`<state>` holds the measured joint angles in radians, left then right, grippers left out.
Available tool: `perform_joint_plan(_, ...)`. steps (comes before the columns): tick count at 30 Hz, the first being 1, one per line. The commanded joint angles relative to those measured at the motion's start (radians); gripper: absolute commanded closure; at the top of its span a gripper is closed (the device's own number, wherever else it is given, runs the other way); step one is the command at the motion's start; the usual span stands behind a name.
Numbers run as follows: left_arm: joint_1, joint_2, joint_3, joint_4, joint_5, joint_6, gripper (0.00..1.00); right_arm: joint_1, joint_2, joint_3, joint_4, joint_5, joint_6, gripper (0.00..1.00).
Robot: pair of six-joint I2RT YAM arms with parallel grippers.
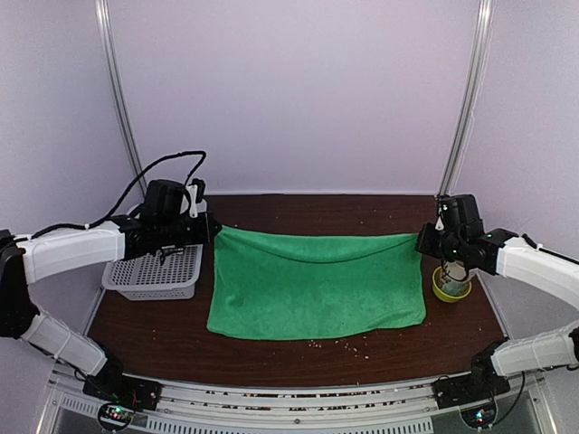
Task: Roll the towels
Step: Fold the towel at the center of the board.
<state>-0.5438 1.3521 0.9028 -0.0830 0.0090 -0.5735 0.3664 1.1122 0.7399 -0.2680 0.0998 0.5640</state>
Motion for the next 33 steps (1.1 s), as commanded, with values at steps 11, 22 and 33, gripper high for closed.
perform_joint_plan(11,0.078,0.304,0.266,0.093,-0.044,0.018,1.0,-0.028,0.347,0.257,0.126,0.05,-0.001,1.0)
perform_joint_plan(22,0.09,0.228,0.142,0.148,0.025,0.038,1.0,-0.027,0.274,0.169,0.109,0.015,-0.012,1.0)
perform_joint_plan(33,0.089,0.11,-0.099,0.247,0.074,-0.015,1.0,-0.028,0.179,0.025,0.085,0.015,0.013,1.0)
